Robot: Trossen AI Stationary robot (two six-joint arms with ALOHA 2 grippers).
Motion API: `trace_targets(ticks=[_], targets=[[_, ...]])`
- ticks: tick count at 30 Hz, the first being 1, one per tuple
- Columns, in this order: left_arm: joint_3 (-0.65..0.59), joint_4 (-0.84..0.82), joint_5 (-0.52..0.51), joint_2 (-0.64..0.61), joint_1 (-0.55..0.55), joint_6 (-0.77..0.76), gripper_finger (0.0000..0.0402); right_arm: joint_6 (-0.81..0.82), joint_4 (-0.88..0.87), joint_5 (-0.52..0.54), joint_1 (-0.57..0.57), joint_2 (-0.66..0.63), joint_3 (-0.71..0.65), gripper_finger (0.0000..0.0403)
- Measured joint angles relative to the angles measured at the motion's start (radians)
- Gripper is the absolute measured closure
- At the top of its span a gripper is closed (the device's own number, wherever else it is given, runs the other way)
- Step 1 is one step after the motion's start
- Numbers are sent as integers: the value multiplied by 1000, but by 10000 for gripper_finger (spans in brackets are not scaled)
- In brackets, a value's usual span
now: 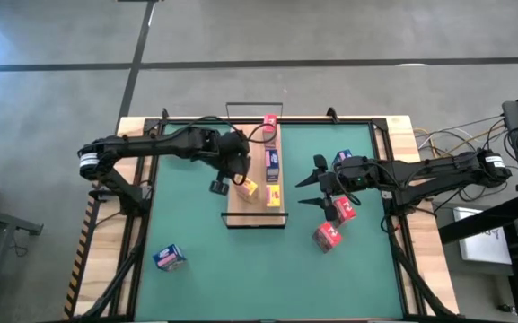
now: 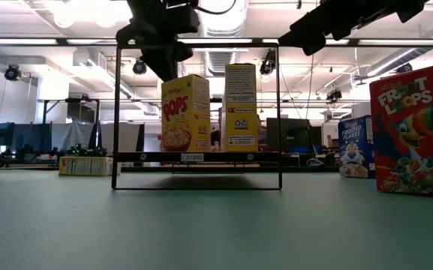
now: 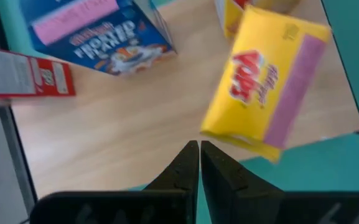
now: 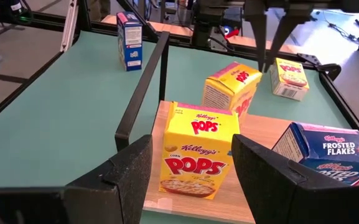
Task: Stack cereal on shelf
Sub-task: Put the right yellow cereal box on the shelf aligned with the other yellow cereal box
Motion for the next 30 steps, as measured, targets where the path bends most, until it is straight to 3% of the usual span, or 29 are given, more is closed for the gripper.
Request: trace_targets(ticks=[10, 19, 30], targets=[[0, 48, 0, 0, 0, -9, 401, 0, 0, 0, 0, 0, 0, 193], [-2, -53, -18, 2, 0, -63, 402, 0, 0, 0, 0, 0, 0, 193], [-2, 53, 28, 14, -15, -49, 401, 0, -1, 0, 0, 0, 0, 193]])
